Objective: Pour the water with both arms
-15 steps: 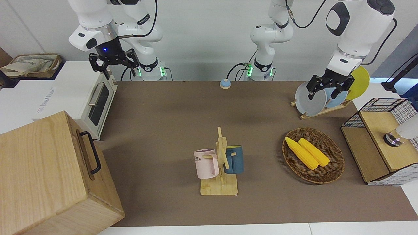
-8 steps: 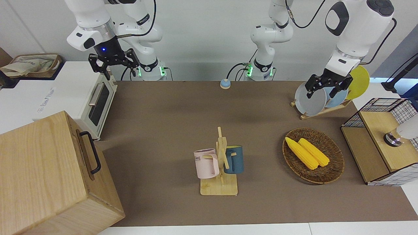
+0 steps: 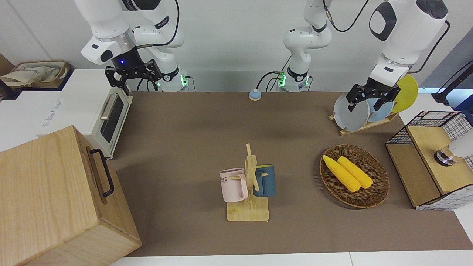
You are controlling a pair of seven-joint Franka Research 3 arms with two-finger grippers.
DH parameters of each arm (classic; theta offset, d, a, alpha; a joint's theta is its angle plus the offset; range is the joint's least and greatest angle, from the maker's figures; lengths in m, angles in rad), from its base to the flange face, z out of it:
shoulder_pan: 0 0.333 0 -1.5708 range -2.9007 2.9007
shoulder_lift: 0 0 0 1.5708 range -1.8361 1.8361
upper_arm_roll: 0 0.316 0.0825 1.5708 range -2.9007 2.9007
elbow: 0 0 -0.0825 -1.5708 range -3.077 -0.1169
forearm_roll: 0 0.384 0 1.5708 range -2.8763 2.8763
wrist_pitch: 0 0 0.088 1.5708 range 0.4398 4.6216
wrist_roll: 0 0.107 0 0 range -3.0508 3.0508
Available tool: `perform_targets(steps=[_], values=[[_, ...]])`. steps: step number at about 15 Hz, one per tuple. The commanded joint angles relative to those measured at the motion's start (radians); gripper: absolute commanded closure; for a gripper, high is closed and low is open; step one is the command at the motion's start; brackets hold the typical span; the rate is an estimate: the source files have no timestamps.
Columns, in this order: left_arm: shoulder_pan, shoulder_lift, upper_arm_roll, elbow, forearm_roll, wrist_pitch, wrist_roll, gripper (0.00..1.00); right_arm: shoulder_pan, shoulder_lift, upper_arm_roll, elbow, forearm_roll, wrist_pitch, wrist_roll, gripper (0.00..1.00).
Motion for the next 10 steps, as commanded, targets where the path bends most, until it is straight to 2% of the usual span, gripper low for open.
perform_targets(steps=[1,4,6,8,10], values=[[0.011,-0.005,0.017,0.0,0.02,-0.013,0.005,0.0,0.011,0.076,0.041,-0.013,0.013,0.068,-0.016,0.011],[0.028,-0.005,0.04,0.001,0.022,-0.013,0.069,0.0,0.066,0.13,0.051,-0.016,0.013,0.128,0.035,0.011],[0.025,-0.005,0.097,0.003,0.031,-0.011,0.158,0.0,0.115,0.159,0.051,-0.026,0.011,0.192,0.081,0.011],[0.028,-0.003,0.123,0.003,0.034,-0.005,0.218,0.0,0.156,0.198,0.051,-0.026,0.01,0.261,0.127,0.011],[0.027,-0.003,0.176,0.003,0.036,0.003,0.266,0.0,0.186,0.228,0.051,-0.026,0.008,0.326,0.151,0.011]])
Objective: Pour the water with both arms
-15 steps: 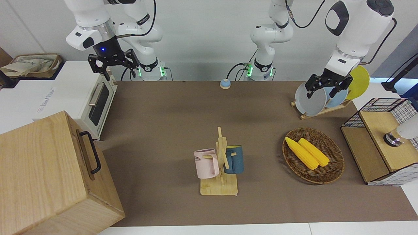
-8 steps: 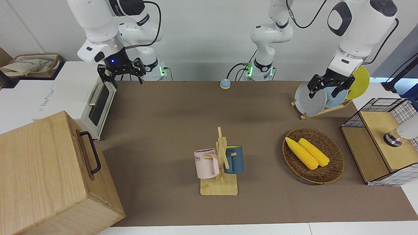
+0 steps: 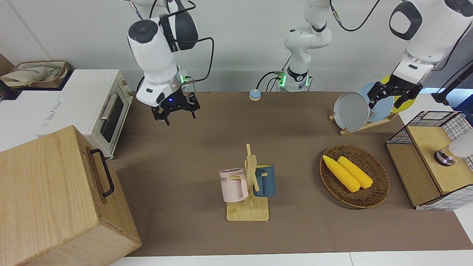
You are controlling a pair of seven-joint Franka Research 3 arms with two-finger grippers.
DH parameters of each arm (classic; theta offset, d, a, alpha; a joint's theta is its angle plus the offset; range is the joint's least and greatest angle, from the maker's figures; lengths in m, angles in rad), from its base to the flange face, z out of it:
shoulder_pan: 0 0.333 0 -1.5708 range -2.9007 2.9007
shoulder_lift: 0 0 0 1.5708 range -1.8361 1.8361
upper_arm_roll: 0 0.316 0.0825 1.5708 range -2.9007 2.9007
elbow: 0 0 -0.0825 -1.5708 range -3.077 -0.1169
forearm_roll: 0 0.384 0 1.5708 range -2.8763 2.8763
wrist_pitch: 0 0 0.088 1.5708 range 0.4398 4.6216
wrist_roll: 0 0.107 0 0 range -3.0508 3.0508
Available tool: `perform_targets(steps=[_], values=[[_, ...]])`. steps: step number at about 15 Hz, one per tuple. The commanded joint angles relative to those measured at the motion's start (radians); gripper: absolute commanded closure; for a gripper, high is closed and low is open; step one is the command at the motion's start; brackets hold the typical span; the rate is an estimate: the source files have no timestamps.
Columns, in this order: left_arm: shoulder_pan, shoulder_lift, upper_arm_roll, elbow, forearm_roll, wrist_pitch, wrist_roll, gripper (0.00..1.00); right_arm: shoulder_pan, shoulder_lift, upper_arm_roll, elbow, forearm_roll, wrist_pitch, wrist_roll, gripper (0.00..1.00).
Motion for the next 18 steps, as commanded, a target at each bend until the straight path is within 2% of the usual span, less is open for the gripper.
perform_targets(steps=[1,6,9,11,14,18], values=[[0.0,0.0,0.078,0.01,0.018,0.006,0.11,0.0,0.046,0.051,-0.003,-0.004,0.006,0.105,0.045,0.011],[0.0,0.043,0.183,0.057,0.009,0.012,0.259,0.0,0.076,0.134,-0.003,0.002,-0.034,0.279,0.042,0.013],[0.008,0.073,0.253,0.087,-0.061,0.018,0.314,0.0,0.101,0.175,-0.001,0.003,-0.12,0.384,0.039,0.015],[0.061,0.093,0.261,0.103,-0.129,0.027,0.385,0.0,0.109,0.215,-0.001,0.006,-0.177,0.475,0.039,0.017],[0.109,0.109,0.26,0.119,-0.134,0.046,0.431,0.0,0.125,0.267,-0.001,0.035,-0.235,0.581,0.039,0.021],[0.141,0.115,0.26,0.119,-0.14,0.087,0.462,0.0,0.125,0.3,-0.001,0.081,-0.27,0.599,0.033,0.025]])
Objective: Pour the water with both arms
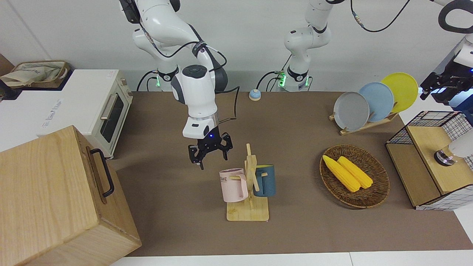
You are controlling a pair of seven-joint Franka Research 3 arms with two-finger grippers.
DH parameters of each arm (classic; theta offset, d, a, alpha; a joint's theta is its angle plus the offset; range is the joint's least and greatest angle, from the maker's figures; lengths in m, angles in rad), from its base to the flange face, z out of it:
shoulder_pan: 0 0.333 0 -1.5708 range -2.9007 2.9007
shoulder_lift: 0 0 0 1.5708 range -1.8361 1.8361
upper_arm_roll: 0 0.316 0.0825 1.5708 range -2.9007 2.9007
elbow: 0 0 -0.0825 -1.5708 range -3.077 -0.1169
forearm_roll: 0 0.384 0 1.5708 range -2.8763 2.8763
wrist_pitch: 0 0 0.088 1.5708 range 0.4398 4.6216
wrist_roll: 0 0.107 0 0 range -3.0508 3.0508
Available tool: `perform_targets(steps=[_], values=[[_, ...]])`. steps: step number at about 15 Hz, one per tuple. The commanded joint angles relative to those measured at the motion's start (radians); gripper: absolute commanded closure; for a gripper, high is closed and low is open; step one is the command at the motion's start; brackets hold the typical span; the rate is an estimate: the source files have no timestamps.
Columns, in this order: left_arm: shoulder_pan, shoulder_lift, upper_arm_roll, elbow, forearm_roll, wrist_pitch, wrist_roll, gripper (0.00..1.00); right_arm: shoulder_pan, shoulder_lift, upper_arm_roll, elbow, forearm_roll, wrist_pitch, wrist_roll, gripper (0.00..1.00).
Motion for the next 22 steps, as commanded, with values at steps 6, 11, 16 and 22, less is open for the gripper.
perform_targets(steps=[6,11,16,22], values=[[0.077,0.025,-0.002,0.004,-0.102,0.183,0.075,0.0,0.003,0.102,-0.001,0.17,-0.032,0.038,-0.015,0.136],[0.095,0.042,0.0,-0.043,-0.206,0.317,0.091,0.0,-0.001,0.114,-0.001,0.178,-0.032,0.094,-0.066,0.449],[0.091,0.071,-0.002,-0.091,-0.336,0.466,0.092,0.0,0.003,0.136,-0.001,0.219,-0.032,0.095,-0.08,0.849],[0.077,0.091,-0.026,-0.146,-0.436,0.617,0.08,0.0,0.003,0.142,-0.001,0.232,-0.032,0.095,-0.086,1.0]])
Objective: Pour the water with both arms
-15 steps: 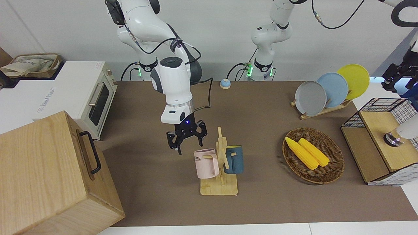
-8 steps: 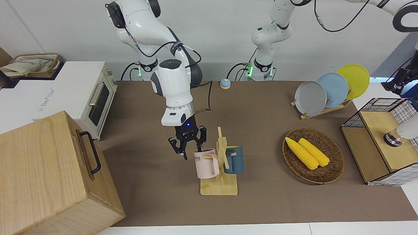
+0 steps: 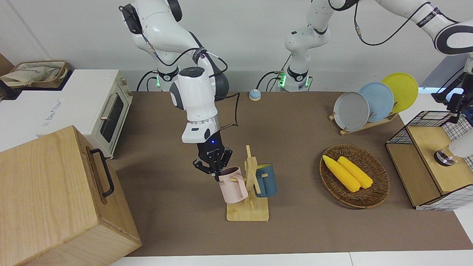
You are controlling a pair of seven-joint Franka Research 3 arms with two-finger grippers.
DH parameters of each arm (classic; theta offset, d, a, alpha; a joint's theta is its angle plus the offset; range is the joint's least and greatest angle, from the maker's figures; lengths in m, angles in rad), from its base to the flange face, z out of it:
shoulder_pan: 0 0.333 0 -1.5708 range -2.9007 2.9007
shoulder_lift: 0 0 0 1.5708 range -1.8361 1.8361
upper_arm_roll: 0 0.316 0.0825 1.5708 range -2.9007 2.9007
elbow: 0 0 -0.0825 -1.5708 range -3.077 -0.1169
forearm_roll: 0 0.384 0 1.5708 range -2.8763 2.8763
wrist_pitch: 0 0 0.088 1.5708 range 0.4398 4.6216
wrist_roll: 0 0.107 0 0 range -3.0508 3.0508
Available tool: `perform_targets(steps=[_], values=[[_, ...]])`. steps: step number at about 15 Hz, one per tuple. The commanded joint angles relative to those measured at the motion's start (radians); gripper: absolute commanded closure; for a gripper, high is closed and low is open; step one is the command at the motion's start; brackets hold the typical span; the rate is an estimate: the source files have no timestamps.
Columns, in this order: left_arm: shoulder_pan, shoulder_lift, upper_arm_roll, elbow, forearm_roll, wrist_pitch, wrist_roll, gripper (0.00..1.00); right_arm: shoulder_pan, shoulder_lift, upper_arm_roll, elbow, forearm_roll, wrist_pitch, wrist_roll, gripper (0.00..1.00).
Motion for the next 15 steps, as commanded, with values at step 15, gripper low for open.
perform_targets(steps=[15], values=[[-0.016,0.077,-0.046,-0.027,-0.119,0.165,0.113,0.0,-0.016,0.028,0.002,0.054,-0.018,-0.002,-0.134,1.0]])
